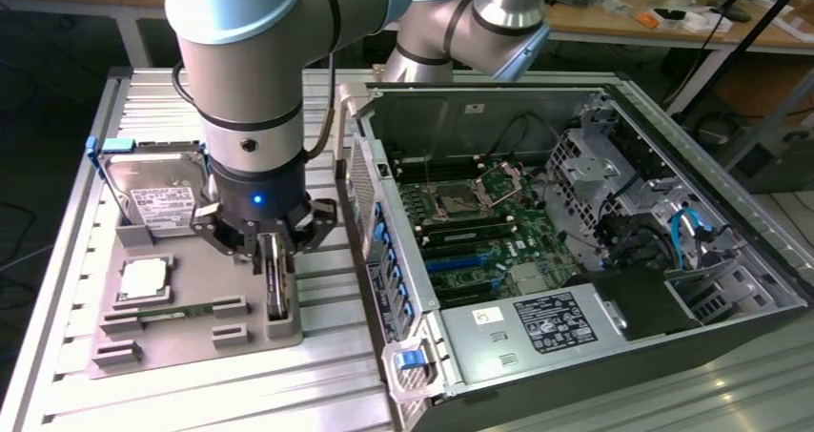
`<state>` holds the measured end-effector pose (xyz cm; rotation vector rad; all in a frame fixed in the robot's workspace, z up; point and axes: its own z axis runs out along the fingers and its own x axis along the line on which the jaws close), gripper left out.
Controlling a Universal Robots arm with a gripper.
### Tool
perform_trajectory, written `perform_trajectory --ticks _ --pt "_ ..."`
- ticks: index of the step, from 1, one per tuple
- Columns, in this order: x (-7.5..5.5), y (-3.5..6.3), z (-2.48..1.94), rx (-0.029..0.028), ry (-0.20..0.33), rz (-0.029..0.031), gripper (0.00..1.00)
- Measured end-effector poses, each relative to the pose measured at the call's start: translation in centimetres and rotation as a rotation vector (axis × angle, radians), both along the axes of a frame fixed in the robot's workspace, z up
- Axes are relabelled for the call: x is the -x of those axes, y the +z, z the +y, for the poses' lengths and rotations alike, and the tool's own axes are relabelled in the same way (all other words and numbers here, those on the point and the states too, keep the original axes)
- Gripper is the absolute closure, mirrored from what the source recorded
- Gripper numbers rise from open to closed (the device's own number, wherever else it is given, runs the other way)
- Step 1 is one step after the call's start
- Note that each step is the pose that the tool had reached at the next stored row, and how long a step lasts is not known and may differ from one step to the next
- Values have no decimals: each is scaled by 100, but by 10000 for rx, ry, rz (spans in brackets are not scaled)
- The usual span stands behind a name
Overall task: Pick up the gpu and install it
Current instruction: 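Pick up the gpu and move the gpu toward the slot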
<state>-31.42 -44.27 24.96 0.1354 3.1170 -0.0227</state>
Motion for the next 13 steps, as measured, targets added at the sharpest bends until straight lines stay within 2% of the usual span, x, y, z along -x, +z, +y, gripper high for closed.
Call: perform_trajectory --ticks 2,3,4,13 --pt "0 0 0 -1 0 1 66" --pt "0 0 0 1 1 1 66" --pt "0 0 0 1 0 1 72" --pt "0 0 0 0 0 0 73"
